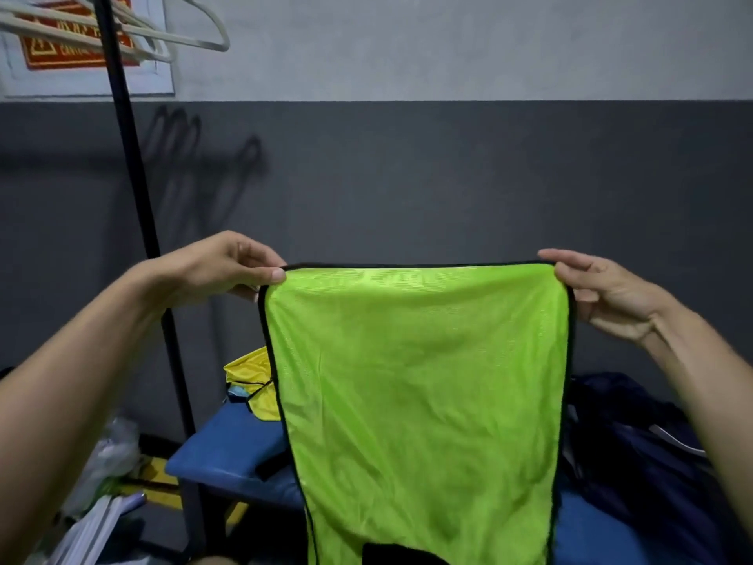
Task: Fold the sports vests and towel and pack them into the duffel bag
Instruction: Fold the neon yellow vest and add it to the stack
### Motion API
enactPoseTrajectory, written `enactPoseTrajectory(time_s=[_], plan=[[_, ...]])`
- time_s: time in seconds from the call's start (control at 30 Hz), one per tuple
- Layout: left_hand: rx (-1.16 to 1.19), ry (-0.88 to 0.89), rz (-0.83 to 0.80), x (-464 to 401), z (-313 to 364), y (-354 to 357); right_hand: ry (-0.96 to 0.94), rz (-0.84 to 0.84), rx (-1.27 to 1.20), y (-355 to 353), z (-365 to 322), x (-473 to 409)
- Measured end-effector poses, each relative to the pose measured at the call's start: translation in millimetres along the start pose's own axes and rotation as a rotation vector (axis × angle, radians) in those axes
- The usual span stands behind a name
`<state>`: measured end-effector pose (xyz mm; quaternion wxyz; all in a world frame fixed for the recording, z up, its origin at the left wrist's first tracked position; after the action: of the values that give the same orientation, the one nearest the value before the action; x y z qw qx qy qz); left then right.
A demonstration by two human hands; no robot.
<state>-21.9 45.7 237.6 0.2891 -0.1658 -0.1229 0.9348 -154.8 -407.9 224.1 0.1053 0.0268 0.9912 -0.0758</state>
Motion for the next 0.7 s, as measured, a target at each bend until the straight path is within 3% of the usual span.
enactPoseTrajectory(time_s=[0.2,0.33,0.43,0.57,0.7], plan=[[0.17,-0.038,-0.07,-3,-10,-1,0.085,-0.015,0.001,-2,7,9],[0.227,-0.136,0.096,-11,-30,-5,0.179,0.077,0.039,4,18,11],[0.284,-0.171,0.229,-16,-33,22,0.199,0.128,0.114,46,14,6],[0.326,-0.065,0.148,-28,-3,113,0.139,0.083,0.139,140,0,-13],[0.375,-0.049,0.231,-33,0,139,0.083,0.175,0.11,178,-5,-19]])
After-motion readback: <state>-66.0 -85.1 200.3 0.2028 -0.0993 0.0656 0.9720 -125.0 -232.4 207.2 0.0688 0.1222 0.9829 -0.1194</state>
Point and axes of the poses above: each hand's wrist, its own x-axis away from the middle knuckle, its own y-axis out of the palm, z = x × y, the point moved 7 cm from there along -x, towards the middle knuckle, and after that the axes turned 15 degrees about x, right-handed, at the moved point
